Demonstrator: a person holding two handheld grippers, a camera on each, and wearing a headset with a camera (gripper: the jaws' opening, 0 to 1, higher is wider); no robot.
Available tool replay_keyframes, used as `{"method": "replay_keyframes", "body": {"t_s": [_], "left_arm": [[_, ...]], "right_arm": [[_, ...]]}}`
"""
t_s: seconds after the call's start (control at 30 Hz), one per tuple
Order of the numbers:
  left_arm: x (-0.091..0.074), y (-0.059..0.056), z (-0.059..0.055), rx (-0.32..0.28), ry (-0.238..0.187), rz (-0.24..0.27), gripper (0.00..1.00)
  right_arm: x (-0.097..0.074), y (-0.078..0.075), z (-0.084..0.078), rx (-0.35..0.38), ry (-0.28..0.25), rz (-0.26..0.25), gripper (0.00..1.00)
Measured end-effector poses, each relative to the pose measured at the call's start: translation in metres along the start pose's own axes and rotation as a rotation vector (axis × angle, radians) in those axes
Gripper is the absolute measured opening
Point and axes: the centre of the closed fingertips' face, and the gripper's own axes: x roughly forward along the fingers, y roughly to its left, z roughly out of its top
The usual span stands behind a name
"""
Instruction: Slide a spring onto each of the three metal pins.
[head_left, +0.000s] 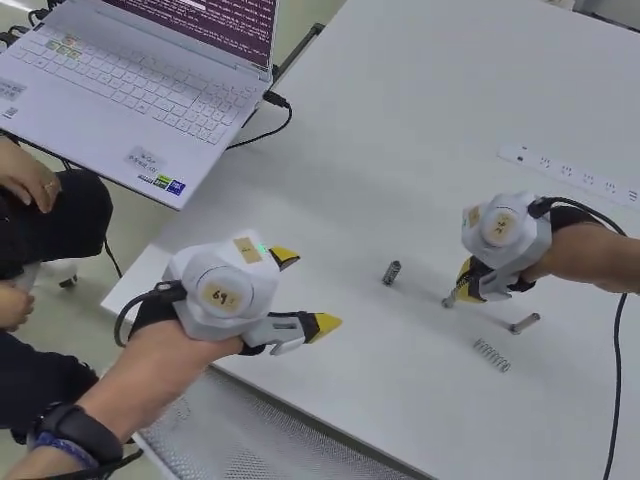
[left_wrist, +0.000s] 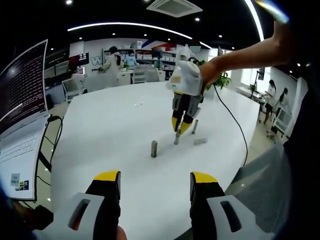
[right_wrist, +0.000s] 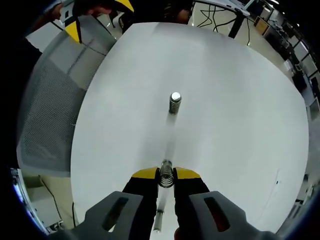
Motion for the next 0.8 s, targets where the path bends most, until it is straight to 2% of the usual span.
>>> {"method": "replay_keyframes", "body": {"t_s": [0.47,0.8], "left_arm": [[0.002,0.001,-0.002,-0.008,0.005,0.001,0.50],[0.002,0.001,-0.004,-0.011,0.011,0.000,0.50]], "right_arm": [[0.018,-0.003,-0.005,-0.021,0.042,0.013,0.09],[0.026,-0.001,-0.006,-0.023,0.050,0.027,0.09]]}}
